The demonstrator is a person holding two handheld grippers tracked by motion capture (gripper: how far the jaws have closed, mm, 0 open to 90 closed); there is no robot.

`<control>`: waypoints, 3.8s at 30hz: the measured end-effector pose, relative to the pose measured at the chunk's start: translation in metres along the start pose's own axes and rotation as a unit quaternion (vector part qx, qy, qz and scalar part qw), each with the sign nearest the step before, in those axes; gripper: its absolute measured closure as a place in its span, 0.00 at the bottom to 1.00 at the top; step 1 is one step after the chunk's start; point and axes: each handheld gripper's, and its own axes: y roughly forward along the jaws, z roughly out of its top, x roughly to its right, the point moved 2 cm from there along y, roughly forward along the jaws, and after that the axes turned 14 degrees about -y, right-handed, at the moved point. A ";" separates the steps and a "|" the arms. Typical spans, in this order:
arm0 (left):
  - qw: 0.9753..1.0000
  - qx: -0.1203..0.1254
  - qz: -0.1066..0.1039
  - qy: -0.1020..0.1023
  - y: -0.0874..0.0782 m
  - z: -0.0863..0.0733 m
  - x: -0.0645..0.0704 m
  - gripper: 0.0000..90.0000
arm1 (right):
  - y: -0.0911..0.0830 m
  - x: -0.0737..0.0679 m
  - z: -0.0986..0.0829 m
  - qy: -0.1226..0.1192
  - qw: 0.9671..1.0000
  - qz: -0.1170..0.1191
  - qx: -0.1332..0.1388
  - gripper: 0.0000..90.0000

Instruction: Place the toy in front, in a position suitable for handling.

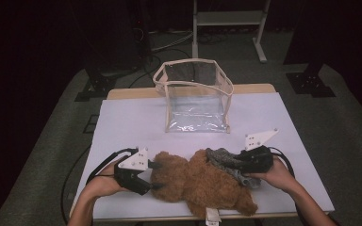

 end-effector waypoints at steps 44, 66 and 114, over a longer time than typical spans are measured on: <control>0.999 0.047 -0.010 -0.012 0.076 0.051 0.005 0.46 | -0.010 0.001 0.021 -0.022 0.999 -0.021 0.019 0.90; 0.999 0.030 0.003 -0.029 0.055 0.026 -0.005 0.39 | -0.002 -0.018 0.023 -0.032 0.999 -0.015 -0.010 0.90; 0.996 0.065 0.028 -0.048 0.086 0.050 0.007 0.40 | 0.009 -0.002 0.033 -0.029 0.998 -0.018 -0.054 0.90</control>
